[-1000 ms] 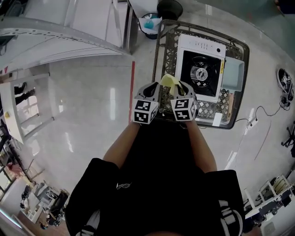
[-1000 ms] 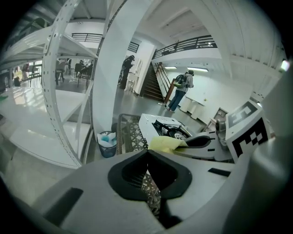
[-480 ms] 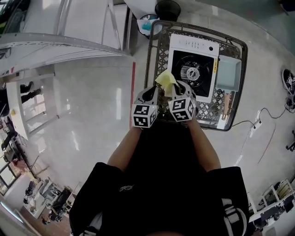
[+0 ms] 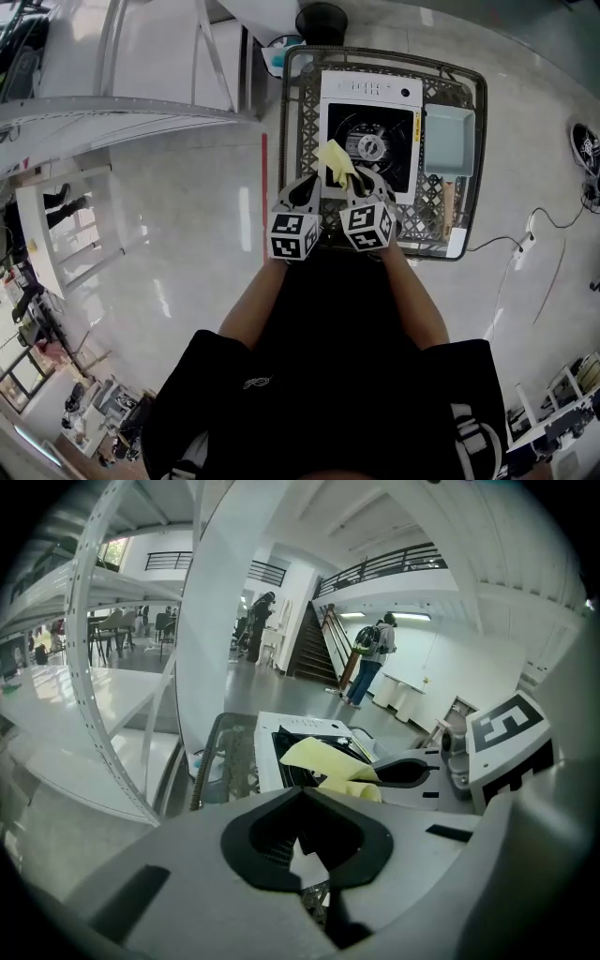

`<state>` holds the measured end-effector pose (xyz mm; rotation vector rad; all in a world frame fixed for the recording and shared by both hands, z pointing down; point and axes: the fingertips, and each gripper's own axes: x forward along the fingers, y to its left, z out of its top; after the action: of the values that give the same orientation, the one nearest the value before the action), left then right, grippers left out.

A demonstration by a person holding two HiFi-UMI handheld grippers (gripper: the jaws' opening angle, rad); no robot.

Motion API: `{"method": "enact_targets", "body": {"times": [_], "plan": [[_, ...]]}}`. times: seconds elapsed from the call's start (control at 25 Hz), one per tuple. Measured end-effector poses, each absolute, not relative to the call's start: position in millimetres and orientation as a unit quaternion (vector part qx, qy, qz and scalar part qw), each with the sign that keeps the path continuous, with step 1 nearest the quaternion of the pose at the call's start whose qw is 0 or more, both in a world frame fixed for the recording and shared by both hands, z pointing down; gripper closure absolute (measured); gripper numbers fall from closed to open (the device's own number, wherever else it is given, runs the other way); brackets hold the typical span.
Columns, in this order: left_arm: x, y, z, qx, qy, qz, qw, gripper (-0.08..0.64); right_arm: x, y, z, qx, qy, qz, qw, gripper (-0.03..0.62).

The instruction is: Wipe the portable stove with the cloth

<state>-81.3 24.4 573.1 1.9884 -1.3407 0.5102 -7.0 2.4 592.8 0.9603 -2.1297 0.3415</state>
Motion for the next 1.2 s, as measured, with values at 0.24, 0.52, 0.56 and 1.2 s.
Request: {"method": "enact_targets", "body": {"times": [0.24, 0.52, 0.56, 1.2], "plan": [[-57, 20, 571, 0.777, -0.496, 0.202, 0.330, 0.545, 19, 4, 593, 0.395, -0.824, 0.129, 0.385, 0.571], [-31, 18, 572, 0.788, -0.478, 0.212, 0.326, 0.545, 56, 4, 603, 0.420, -0.806, 0.149, 0.391, 0.571], [-28, 19, 572, 0.789, -0.475, 0.213, 0.325, 0.545, 60, 5, 605, 0.422, -0.803, 0.151, 0.392, 0.571], [14, 19, 573, 0.807, -0.444, 0.230, 0.314, 0.545, 113, 2, 593, 0.462, -0.787, 0.131, 0.387, 0.571]]}}
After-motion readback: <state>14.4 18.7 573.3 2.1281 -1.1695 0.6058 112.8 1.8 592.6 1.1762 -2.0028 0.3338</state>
